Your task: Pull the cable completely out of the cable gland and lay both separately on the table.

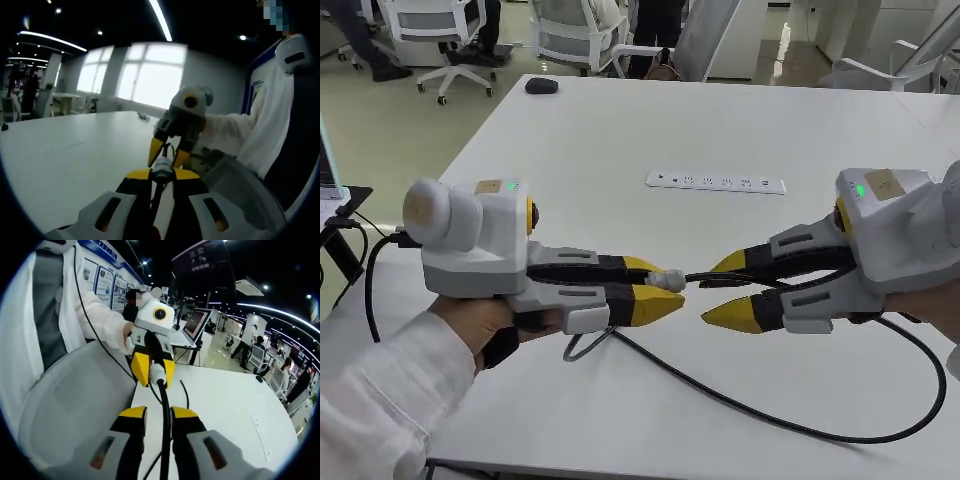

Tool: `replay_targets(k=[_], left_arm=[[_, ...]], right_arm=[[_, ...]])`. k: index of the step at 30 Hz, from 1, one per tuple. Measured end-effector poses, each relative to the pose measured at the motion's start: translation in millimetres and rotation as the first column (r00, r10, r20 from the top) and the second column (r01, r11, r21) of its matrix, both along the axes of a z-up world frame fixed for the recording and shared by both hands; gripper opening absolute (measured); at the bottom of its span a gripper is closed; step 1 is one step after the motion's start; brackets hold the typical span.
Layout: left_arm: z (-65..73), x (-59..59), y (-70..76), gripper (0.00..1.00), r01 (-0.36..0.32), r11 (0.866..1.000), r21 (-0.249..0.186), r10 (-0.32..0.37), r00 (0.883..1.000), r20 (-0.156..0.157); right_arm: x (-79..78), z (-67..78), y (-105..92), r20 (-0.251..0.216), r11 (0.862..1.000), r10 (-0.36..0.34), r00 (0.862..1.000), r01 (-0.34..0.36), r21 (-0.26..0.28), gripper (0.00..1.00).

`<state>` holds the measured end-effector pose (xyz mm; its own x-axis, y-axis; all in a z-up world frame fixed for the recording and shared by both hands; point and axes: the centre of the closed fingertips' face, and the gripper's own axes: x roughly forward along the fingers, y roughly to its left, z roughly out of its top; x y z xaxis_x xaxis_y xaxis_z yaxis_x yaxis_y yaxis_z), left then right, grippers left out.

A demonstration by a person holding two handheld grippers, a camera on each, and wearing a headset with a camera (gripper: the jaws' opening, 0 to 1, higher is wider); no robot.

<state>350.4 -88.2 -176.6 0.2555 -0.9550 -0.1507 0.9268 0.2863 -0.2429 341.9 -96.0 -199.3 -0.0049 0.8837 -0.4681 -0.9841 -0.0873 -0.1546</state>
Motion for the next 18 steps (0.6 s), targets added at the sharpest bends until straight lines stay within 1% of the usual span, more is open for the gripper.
replay_targets(k=[5,7,11,18], left_arm=[[-1.0,-2.2,-1.4,0.16,0.012,1.000,0.007,-0.012,1.000,0.003],[-1.4,-2.7,-1.9,0.16,0.016,1.000,0.009,-0.016,1.000,0.003],[-1.7,-3.4,-3.4,0.16,0.023,1.000,0.011,-0.023,1.000,0.003],[-1.6,-3.6,-5.1,0.16,0.028,1.000,0.013,-0.028,1.000,0.005]], right_arm=[[-2.8,-2.8,-0.3,-0.005,1.000,0.016,1.000,-0.016,-0.005,0.09],[-2.9,-3.7,-1.2,-0.007,1.000,0.018,1.000,-0.018,-0.006,0.04],[-2.1,-4.0,-2.0,-0.013,1.000,0.012,1.000,-0.012,-0.002,0.02],[1.4,-6.3,-3.4,-0.001,1.000,0.003,1.000,-0.003,-0.009,0.00]])
